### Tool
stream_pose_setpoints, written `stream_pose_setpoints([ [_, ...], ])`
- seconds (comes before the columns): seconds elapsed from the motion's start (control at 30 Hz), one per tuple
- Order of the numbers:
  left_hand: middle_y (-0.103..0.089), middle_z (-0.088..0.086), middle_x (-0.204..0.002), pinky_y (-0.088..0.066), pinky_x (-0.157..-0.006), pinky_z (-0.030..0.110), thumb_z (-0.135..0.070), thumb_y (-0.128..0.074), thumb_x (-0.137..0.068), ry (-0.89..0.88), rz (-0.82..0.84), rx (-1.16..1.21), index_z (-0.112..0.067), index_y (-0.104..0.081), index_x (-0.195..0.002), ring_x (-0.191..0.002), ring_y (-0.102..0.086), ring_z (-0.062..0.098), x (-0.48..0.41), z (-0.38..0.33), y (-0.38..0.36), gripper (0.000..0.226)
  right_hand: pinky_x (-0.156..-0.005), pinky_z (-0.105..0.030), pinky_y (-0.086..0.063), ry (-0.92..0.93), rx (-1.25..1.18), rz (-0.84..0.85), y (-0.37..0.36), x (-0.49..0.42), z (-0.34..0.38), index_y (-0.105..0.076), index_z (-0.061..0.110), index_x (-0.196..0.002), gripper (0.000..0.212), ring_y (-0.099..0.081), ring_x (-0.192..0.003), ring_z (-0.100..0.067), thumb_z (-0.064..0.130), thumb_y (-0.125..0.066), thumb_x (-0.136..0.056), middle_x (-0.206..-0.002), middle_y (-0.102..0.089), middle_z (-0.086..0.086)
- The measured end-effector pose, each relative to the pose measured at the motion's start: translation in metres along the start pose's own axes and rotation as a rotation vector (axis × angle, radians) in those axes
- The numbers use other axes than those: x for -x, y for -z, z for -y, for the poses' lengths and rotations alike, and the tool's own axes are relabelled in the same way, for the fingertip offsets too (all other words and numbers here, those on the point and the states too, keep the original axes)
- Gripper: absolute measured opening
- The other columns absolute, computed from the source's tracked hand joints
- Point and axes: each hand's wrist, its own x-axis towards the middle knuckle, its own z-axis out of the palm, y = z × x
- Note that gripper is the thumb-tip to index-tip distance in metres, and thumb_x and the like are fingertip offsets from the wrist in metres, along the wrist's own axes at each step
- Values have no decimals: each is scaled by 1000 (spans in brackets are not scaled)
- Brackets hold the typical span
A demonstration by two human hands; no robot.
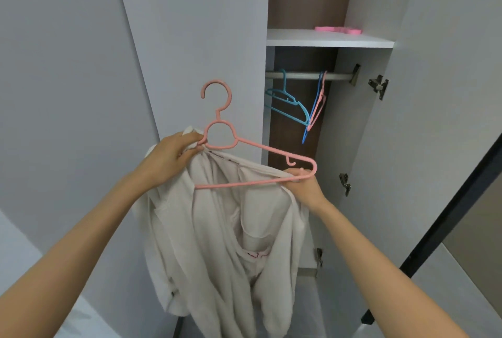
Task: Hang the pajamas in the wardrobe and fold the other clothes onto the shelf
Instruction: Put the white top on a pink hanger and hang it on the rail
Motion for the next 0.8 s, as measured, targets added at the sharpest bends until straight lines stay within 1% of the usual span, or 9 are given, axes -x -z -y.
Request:
stream_pose_setpoints([
  [0.07, -49, -25, -83, -34, -62, 25, -23, -49, -97, -19, 18, -14, -26, -61, -105, -77, -47, -8, 6, 6, -3, 14, -68, -28, -47, 23, -47, -8, 11, 0, 4, -73, -1, -87, 7, -59, -72, -10, 3, -72, -81, -76, -68, -17],
  [0.13, -52, -29, -86, -34, -63, 21, -20, -52, -96, -38, 7, -41, -32, -61, -109, -79, -50, -9, 12, 15, -1, 20, -60, -20, -44, -55, -103, -92, 22, -2, 8, -73, 4, -82, 3, -55, -61, -2, 7, -73, -81, -67, -64, -4],
  [0.23, -61, -9, -98, -38, -70, 25, -15, -54, -94, -4, 42, -121, -25, -64, -117, -88, -59, 16, 22, 32, 2, 27, -55, -16, -44, -175, -145, -224, 38, -7, 10, -72, 5, -80, 11, -54, -62, -8, 16, -76, -80, -69, -62, 0],
  [0.3, -63, 6, -106, -42, -75, 32, -20, -49, -97, -33, 83, -207, -19, -63, -120, -94, -60, 27, 26, 34, 1, 28, -57, -17, -44, -169, -107, -223, 44, -10, 15, -72, 9, -78, 11, -55, -65, -10, 18, -76, -79, -69, -63, 1],
  [0.43, -61, 4, -106, -42, -72, 34, -39, -29, -91, -7, 139, -313, -24, -62, -121, -94, -58, 26, 29, 19, -18, 46, -64, -28, -40, -58, 38, -208, 40, -17, 36, -70, 4, -75, 19, -53, -68, -14, 21, -74, -81, -70, -62, -7],
  [0.5, -60, 8, -108, -37, -68, 32, -21, -45, -93, 68, 95, -392, -23, -59, -125, -92, -58, 28, 28, 15, -33, 35, -64, -28, -38, -10, 95, -205, 34, -20, 50, -67, 4, -70, 23, -50, -64, -12, 23, -70, -83, -65, -58, -3],
  [0.57, -57, 12, -105, -36, -69, 33, -12, -51, -92, 89, 91, -505, -23, -55, -129, -92, -56, 30, 26, 7, -47, 39, -61, -24, -38, 16, 97, -223, 27, -21, 69, -63, 16, -66, 20, -50, -61, -8, 24, -68, -84, -62, -56, 6],
  [0.7, -52, 12, -101, -32, -67, 34, -15, -43, -94, 145, 58, -478, -23, -53, -127, -92, -52, 31, 15, -15, -65, 36, -67, -26, -45, -14, -99, -205, 6, -20, 100, -64, 9, -88, 12, -56, -73, -12, 22, -63, -88, -80, -60, 0],
  [0.8, -52, 9, -100, -40, -67, 39, -6, -40, -92, 137, -98, -232, -14, -56, -116, -91, -52, 30, 6, -23, -66, 29, -68, -24, -46, -204, -357, -96, -6, -8, 103, -60, 9, -103, 16, -57, -79, -13, 20, -60, -92, -93, -62, -8],
])
